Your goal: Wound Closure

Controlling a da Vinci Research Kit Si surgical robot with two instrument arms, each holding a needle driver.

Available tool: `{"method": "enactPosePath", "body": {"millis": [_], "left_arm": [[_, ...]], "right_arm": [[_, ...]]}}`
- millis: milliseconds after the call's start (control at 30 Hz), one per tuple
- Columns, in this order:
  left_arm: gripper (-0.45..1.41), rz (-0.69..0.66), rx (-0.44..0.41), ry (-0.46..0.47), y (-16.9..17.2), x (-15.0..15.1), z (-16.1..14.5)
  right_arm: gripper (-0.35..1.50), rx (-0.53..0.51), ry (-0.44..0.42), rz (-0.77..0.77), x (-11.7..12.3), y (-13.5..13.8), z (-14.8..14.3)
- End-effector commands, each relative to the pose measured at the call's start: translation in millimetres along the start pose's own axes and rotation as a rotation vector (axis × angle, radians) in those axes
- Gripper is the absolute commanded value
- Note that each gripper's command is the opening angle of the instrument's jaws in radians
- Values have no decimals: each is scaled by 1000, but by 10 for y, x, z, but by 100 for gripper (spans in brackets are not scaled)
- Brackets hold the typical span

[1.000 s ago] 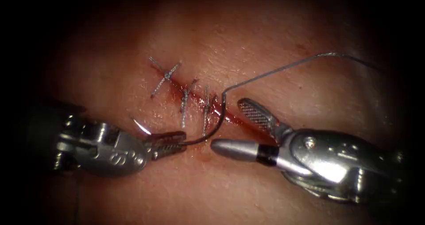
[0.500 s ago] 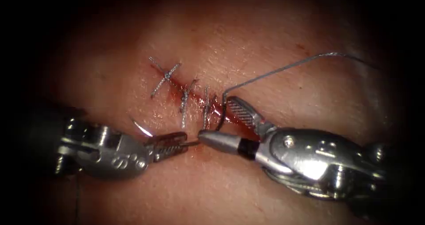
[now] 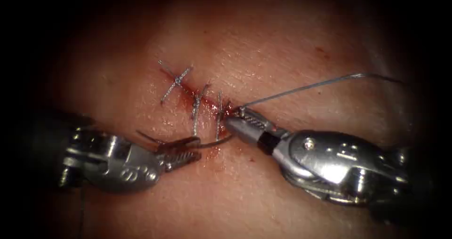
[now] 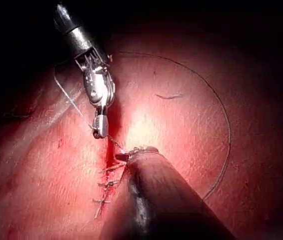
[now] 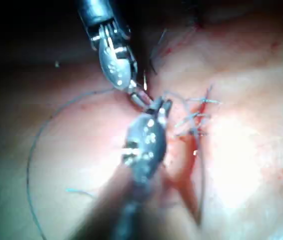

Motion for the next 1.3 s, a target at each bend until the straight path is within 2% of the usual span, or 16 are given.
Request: {"method": "enactPosePath", "body": {"millis": [33,133,233,300,533,667,1000,1300], "left_arm": [[91,-66,-24,18,4,1,5],[101,-240,-74,40,-1,9,-4],[99,-414,-149,39,-12,23,-20],[99,-465,-174,33,-20,29,-26],[98,-523,-306,-43,-53,43,-37],[86,-524,-410,-162,-62,41,-29],[84,-618,-494,-288,-62,5,9],[71,-585,-579,-330,-52,-14,24]], "right_arm": [[-35,-1,-2,-32,-5,2,0],[-35,21,4,-115,-6,11,-2],[-35,94,24,-246,-6,19,-1],[-35,140,30,-308,-5,21,0],[-35,268,24,-586,-4,13,0],[-35,355,67,-726,3,-4,-2],[-35,430,139,-884,33,-32,-10],[-35,443,194,-1023,36,-38,-12]]}}
